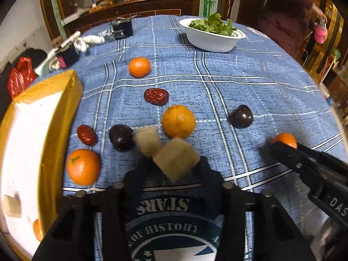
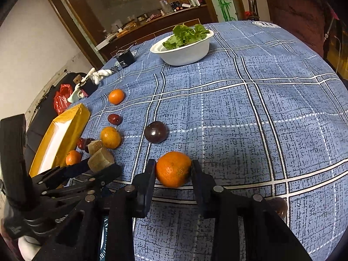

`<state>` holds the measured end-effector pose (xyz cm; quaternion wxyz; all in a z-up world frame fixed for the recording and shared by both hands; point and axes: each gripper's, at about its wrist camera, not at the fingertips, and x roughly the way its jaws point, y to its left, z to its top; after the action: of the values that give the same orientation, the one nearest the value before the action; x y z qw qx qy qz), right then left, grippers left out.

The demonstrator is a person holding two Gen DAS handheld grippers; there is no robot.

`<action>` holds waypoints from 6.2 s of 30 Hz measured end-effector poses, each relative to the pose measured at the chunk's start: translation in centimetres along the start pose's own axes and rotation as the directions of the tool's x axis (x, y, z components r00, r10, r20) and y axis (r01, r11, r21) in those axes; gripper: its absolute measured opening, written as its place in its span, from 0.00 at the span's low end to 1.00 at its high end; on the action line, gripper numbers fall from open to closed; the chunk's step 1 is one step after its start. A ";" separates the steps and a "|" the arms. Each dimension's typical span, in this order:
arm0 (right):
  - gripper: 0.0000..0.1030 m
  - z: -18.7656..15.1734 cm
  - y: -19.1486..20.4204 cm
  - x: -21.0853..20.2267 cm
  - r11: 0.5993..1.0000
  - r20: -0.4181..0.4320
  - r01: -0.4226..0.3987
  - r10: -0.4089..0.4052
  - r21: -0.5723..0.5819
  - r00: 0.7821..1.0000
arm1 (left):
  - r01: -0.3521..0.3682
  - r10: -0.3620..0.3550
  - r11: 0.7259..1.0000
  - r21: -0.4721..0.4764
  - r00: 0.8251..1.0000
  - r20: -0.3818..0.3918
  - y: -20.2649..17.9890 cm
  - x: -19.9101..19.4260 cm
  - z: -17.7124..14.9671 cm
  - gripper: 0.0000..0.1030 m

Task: Organize fruits
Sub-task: 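Grasp the pale yam cube on the tablecloth with the left gripper, then carry the yam cube into the tray and release it while the right carries the orange over, then lower the orange into the tray and open the right gripper, then grasp the dark plum with the right gripper while the left grasps a round brown potato, then carry the potato into the tray with the left gripper while the right drops the plum there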

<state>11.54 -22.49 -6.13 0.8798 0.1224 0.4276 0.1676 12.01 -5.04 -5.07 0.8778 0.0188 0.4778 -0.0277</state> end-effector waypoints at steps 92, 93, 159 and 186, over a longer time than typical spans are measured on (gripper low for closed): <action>0.35 -4.2 11.2 -4.6 0.967 0.108 -0.053 0.082 -0.251 0.991 | 0.021 0.095 0.889 -0.458 0.969 0.229 24.1 -13.4 -8.9 0.35; 0.35 -4.2 11.2 -4.6 0.967 0.105 -0.058 0.086 -0.249 0.991 | 0.017 0.097 0.891 -0.454 0.969 0.228 24.1 -13.4 -8.7 0.35; 0.42 -2.5 -7.0 -4.9 0.978 0.063 0.174 -0.182 0.115 0.981 | 0.043 -0.047 0.997 0.060 0.997 0.058 3.3 -3.2 0.4 0.39; 0.26 -2.5 -8.0 -6.4 0.982 0.119 0.055 -0.077 0.183 0.990 | 0.148 -0.149 0.989 0.016 0.981 0.126 2.2 -5.2 1.8 0.29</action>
<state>7.32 -32.21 -5.97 0.8954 0.1970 0.3887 0.0911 10.85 -2.80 0.29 0.9019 -0.0159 0.4208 -0.0957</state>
